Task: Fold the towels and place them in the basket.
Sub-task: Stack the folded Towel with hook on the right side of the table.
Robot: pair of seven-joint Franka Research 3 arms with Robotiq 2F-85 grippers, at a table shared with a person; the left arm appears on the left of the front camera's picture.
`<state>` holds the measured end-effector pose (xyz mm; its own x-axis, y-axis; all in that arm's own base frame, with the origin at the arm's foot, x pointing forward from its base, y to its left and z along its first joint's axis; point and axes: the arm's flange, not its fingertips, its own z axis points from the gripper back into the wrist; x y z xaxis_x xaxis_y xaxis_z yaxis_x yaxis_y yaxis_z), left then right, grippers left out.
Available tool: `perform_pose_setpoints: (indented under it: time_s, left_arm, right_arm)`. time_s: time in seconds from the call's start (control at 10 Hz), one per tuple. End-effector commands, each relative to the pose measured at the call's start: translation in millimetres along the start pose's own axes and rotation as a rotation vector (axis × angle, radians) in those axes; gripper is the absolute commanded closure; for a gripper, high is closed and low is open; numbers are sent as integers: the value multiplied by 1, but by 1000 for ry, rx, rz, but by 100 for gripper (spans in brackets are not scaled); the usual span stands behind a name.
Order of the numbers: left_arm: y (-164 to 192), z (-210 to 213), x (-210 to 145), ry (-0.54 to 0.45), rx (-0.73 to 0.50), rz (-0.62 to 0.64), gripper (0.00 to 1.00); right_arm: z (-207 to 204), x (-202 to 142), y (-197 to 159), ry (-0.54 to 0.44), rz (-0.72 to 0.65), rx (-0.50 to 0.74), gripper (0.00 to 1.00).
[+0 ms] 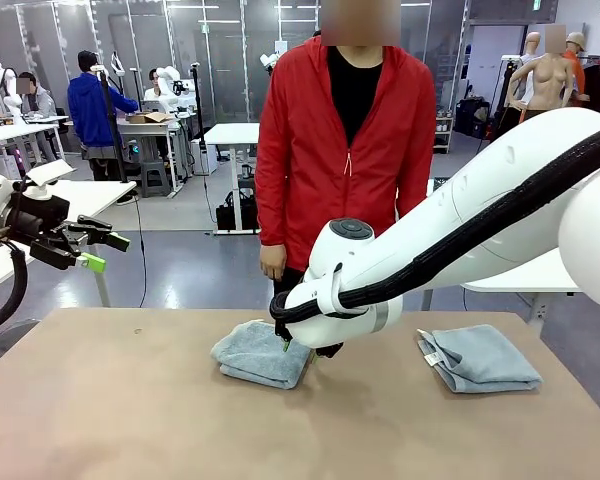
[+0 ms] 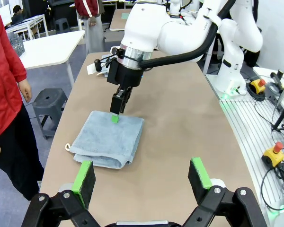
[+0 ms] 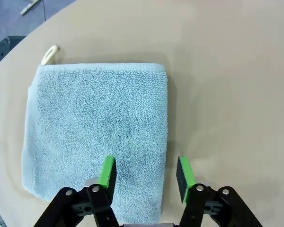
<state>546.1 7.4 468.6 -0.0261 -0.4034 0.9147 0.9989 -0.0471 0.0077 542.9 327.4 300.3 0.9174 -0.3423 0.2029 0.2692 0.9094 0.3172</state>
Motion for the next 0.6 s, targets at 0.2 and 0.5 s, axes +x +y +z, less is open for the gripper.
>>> perform_pose_setpoints:
  time_s: [0.2, 0.5]
  left_arm:
    - [-2, 0, 2, -4, 3, -1, 0]
    - [-2, 0, 2, -4, 3, -1, 0]
  right_arm:
    - [-5, 0, 6, -22, 4, -5, 51]
    - [-5, 0, 5, -22, 3, -3, 88]
